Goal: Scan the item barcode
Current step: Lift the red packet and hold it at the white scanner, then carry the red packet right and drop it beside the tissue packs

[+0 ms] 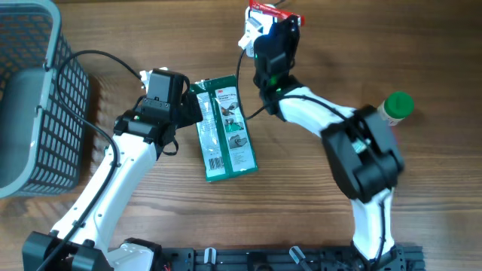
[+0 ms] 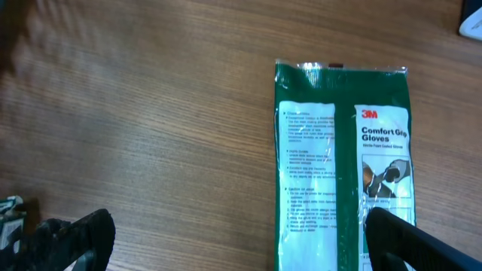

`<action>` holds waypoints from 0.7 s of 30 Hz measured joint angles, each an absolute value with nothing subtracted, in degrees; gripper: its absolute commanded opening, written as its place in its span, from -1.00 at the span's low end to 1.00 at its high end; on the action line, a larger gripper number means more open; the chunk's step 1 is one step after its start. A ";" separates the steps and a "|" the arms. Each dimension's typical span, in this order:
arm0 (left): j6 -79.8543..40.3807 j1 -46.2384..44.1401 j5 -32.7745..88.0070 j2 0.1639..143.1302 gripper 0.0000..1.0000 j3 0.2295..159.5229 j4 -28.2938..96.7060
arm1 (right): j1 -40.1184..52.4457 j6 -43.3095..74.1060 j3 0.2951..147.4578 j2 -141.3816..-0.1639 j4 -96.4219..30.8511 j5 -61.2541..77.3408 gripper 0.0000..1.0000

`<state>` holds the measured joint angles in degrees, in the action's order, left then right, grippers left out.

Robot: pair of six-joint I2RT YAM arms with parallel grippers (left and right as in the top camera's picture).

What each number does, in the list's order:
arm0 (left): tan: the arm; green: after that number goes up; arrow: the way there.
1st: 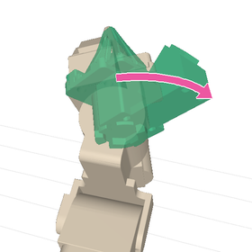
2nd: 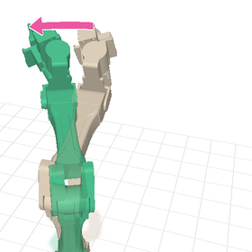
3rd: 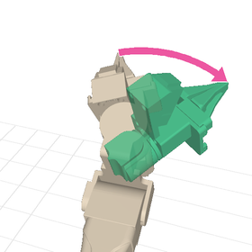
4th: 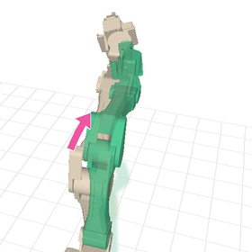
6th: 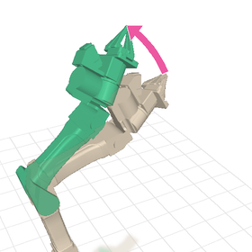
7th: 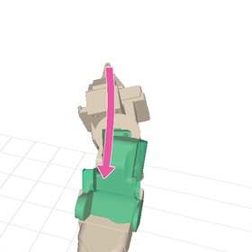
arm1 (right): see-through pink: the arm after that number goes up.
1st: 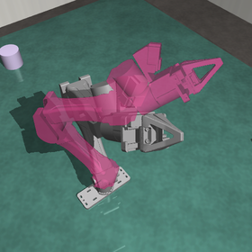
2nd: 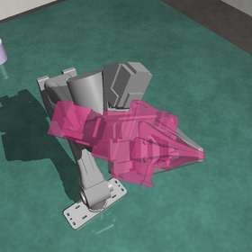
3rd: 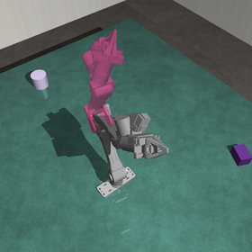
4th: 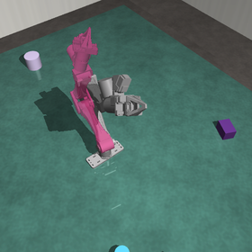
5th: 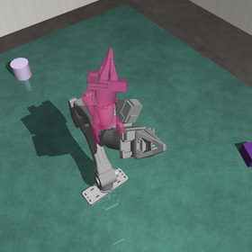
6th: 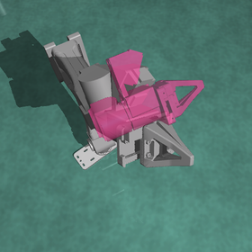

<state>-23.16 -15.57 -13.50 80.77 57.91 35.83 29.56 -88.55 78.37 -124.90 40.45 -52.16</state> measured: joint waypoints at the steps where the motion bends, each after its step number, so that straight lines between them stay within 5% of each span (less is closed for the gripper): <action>1: -23.16 -15.57 -13.50 80.77 1.00 57.91 35.79 | 29.56 -91.18 78.39 -126.13 42.81 -52.60 -0.92; 9: -23.16 -15.57 -13.50 80.77 1.00 57.91 35.81 | 28.36 -106.15 78.39 -134.72 50.30 -54.15 -0.92; 21: -23.14 -15.57 -13.50 80.77 1.00 57.91 35.79 | 27.86 -102.28 78.35 -134.21 45.87 -54.48 -0.92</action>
